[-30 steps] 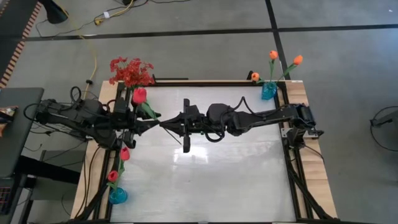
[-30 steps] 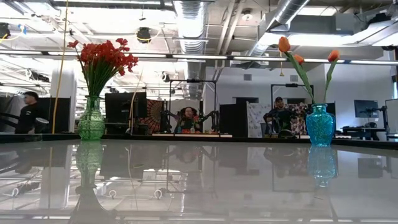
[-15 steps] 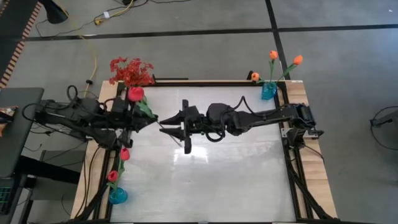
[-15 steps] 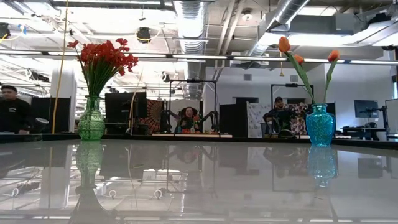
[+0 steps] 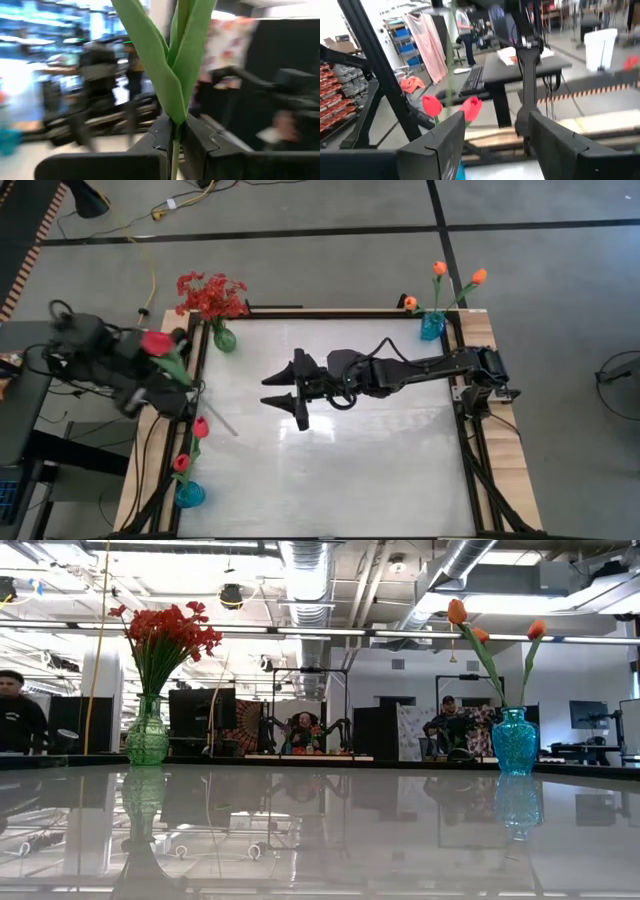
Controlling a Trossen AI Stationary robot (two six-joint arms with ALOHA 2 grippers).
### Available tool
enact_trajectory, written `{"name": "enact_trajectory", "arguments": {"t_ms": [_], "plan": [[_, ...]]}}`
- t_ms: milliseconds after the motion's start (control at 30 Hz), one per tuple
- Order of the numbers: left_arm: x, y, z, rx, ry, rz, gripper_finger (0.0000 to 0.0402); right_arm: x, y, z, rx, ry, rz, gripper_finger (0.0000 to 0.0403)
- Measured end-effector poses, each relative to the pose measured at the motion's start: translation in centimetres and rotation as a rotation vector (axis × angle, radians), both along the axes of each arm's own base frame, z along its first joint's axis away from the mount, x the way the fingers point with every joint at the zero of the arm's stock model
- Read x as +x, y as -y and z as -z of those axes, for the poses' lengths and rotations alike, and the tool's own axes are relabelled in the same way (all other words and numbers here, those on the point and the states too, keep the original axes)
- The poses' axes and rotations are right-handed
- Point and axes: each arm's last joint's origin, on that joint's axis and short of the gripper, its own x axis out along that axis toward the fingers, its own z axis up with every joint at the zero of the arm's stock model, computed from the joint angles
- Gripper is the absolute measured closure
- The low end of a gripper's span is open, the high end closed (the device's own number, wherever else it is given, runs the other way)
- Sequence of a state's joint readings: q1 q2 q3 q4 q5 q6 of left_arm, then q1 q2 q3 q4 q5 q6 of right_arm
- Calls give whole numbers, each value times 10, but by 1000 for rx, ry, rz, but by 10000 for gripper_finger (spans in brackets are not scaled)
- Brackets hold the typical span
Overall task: Sort flowers into vase by color
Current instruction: Put the pink tulip into the bottom blue vase
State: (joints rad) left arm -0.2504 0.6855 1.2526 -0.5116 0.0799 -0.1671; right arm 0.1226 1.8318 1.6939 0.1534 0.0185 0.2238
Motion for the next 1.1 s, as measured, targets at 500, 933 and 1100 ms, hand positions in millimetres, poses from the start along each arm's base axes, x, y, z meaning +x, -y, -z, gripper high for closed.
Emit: {"name": "enact_trajectory", "arguments": {"t_ms": [500, 933, 1100], "plan": [[-87, -9, -19, -48, 203, 497, 388, 0, 1, 7, 163, -89, 11, 164], [-93, -7, 26, -10, -44, 621, 388, 1, 0, 9, 216, -96, 14, 164], [-71, 1, 56, -26, -175, 723, 388, 1, 0, 9, 237, -99, 14, 164]]}}
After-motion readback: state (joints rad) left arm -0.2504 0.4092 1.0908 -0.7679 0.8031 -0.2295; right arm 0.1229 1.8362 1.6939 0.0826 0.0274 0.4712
